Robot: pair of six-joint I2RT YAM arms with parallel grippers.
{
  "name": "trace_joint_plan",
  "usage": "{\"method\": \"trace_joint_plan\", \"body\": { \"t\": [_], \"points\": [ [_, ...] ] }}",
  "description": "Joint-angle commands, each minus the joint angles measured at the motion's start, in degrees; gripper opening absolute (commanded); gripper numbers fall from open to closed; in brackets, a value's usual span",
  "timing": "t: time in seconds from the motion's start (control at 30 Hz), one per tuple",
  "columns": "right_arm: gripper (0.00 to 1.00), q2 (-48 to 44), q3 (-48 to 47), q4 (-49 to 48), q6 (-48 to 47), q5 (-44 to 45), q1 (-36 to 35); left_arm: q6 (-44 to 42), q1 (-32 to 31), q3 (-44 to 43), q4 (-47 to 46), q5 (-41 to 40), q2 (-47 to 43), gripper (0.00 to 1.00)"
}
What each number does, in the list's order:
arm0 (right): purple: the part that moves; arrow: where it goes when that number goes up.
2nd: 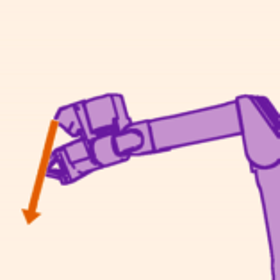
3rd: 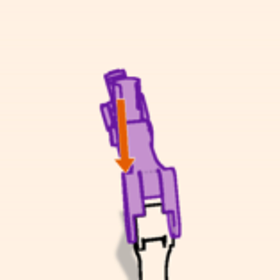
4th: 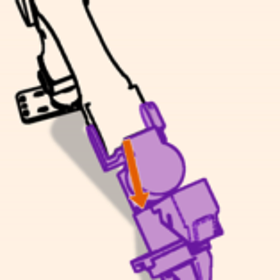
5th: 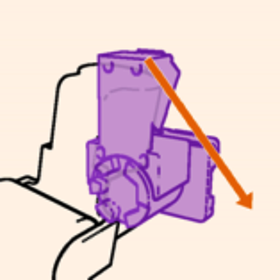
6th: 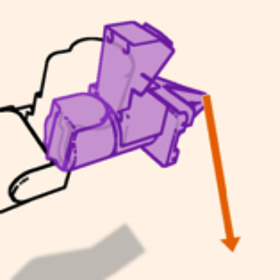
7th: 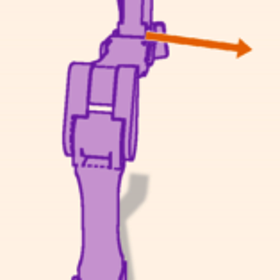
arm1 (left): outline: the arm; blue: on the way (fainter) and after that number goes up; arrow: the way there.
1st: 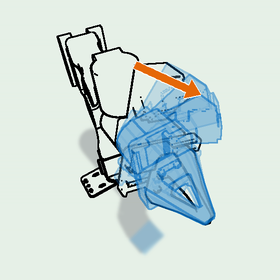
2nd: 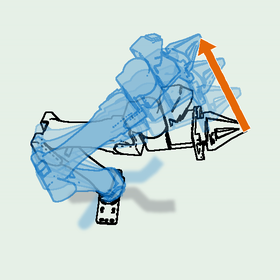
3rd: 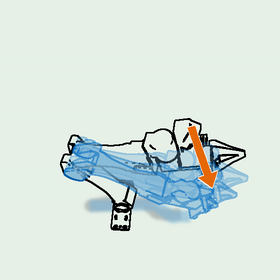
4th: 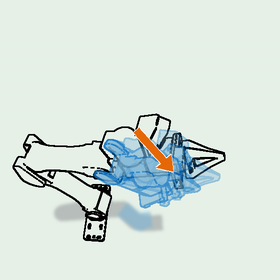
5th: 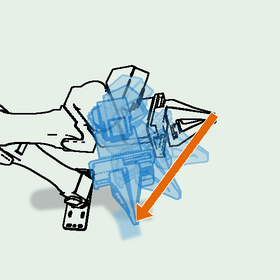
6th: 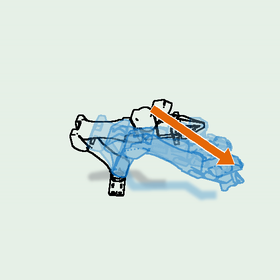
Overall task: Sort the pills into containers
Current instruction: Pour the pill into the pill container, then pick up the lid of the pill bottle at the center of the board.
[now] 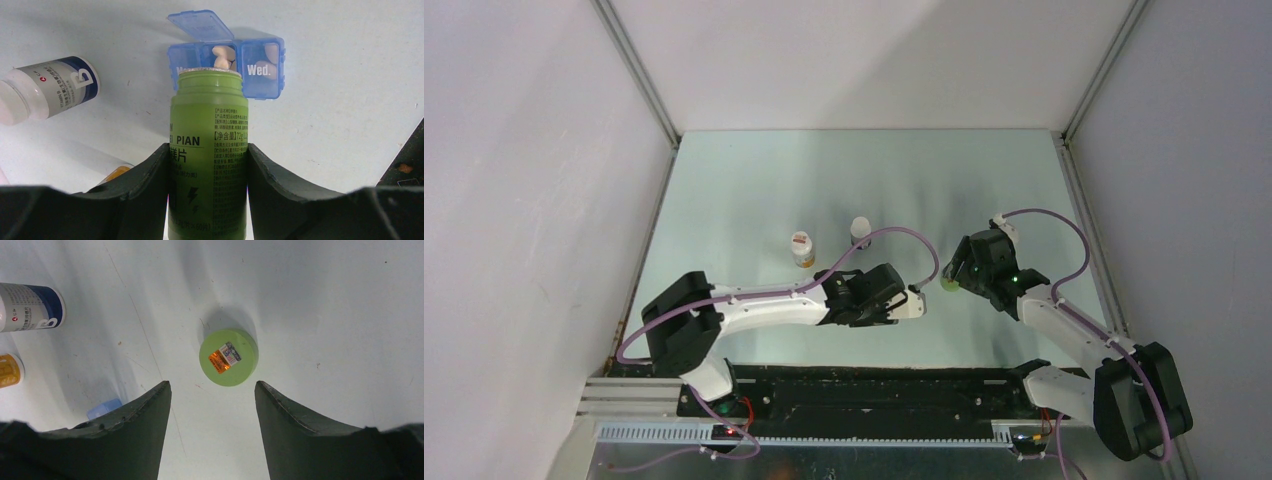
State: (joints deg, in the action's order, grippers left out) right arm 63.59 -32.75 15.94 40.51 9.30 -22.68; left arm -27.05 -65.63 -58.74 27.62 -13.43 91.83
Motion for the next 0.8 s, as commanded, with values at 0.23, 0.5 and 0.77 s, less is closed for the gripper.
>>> {"method": "trace_joint_plan", "body": {
  "t": [0.23, 0.5, 0.77],
  "points": [
    [0.66, 0.53, 0.14, -1.29, 0.87, -0.74, 0.35, 0.76, -0.34, 2.77, -5.43, -0.94, -6.24, 0.00],
    [0.66, 0.32, 0.15, -0.89, 0.88, -0.94, 0.35, 2.66, -0.10, 8.20, -9.97, 0.26, -13.69, 0.00],
    [0.69, -0.05, 0.15, -0.28, 0.09, -0.50, 0.32, 5.87, 2.61, 14.79, -18.57, 3.35, -24.38, 0.00]
  ]
}}
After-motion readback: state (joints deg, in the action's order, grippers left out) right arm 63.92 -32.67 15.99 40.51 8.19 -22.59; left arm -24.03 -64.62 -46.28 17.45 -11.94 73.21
